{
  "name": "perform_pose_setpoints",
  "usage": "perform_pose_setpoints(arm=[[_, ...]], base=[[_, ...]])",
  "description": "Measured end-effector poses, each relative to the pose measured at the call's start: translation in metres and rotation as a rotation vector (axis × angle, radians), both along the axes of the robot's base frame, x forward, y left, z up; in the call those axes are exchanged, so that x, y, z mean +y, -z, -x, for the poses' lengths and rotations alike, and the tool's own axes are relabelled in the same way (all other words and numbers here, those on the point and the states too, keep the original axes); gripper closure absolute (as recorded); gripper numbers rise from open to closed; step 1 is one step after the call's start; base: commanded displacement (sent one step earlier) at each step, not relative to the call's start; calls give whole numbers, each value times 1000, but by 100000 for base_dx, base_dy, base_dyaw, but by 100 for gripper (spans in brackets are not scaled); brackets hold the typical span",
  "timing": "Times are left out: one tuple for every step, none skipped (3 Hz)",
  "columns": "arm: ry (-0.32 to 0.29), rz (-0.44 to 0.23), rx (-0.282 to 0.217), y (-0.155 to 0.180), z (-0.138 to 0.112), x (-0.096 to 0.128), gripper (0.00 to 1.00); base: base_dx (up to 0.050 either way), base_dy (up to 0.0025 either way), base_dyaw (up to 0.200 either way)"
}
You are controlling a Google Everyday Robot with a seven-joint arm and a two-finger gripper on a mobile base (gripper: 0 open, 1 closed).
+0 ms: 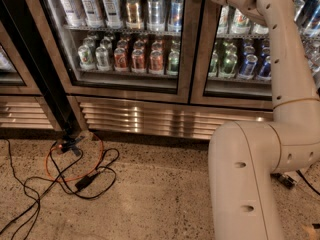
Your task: Open left fridge door
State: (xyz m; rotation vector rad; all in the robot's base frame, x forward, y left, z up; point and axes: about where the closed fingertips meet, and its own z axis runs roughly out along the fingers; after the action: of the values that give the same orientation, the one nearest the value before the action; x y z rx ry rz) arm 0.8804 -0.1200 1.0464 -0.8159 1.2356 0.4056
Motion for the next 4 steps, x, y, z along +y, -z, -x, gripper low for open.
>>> perform_pose_setpoints(arm=[[-6, -37, -7, -6, 0, -1, 57], [-5, -37, -8, -5, 0, -1, 56], [13, -27, -28, -8, -2, -5, 62], [13, -27, -29, -5, -3, -4, 55]], base=[[0, 0, 0], [0, 0, 0], [0, 0, 0], [0, 0, 0]])
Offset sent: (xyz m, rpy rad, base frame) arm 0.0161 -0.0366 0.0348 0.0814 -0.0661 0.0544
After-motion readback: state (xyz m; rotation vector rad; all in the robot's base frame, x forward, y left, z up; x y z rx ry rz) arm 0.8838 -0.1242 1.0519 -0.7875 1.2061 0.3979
